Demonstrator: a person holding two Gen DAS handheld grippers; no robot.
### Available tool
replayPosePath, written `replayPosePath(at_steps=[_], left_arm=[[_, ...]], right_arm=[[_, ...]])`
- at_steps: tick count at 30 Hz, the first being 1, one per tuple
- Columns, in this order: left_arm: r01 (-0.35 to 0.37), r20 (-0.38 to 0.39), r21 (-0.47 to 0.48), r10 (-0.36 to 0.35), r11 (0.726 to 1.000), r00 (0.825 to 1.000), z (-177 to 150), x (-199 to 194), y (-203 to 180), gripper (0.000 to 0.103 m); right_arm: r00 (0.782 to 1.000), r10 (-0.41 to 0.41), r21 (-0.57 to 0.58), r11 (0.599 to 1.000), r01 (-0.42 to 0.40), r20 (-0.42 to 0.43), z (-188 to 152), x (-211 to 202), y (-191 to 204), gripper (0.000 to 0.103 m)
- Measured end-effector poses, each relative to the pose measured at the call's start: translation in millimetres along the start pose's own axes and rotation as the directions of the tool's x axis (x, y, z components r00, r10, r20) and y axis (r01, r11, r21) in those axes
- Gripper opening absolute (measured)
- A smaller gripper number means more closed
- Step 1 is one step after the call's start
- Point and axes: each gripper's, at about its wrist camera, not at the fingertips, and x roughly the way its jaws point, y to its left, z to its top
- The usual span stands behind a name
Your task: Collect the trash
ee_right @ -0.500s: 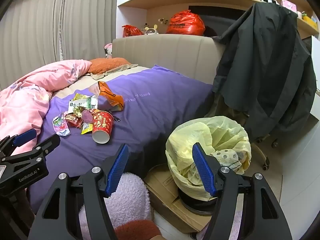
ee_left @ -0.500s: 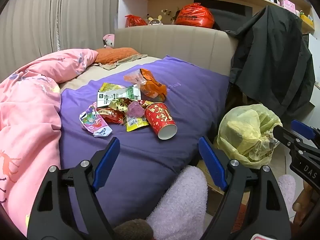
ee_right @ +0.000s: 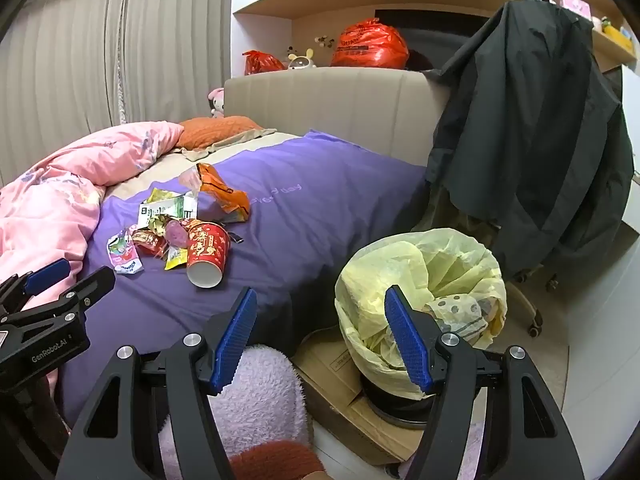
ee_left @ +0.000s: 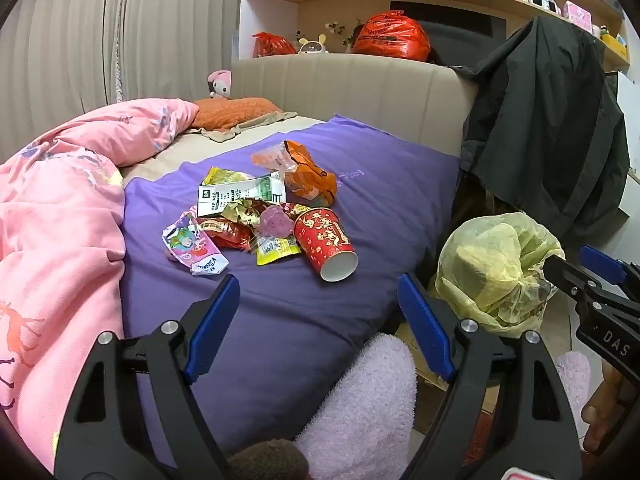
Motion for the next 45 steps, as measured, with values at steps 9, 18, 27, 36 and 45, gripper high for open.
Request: replayPosePath(at_steps=[9,18,27,36,45], left_arm=[[0.004,-0.001,0.007,-0.004,1.0,1.0,0.2,0.7,0.5,0.077],[0.005,-0.002,0.008,-0.005,1.0,1.0,0.0,0.5,0.1,0.077],[0.005,-0.001,0.007,-0.005,1.0,1.0,0.2,0.3,0.2,0.077],[0.005,-0.001,0.007,-0.005,1.0,1.0,0.1,0.2,-0.1,0.077],[0.005,0.0,0.007,-0.005,1.0,1.0,-0.3,0.1,-0.3,0.077]], right_arm=[[1.0,0.0,-0.008,1.0,0.0,0.007,-1.7,2.5,-0.4,0.063],[1.0,0.0,-0.01,1.0,0.0,0.005,-1.6,4.1,-0.1,0.063],[1.0,0.003,-0.01,1.0,-0.003,0.001,-2.6,4.1,0.1,0.063],[1.0,0.005,-0.01,1.0,-0.005,-0.004,-4.4,5.3,1.3,0.063],[1.0,0.004,-0.011,1.0,-0.004,-0.008,-5.6,5.5,2.6,0.063]])
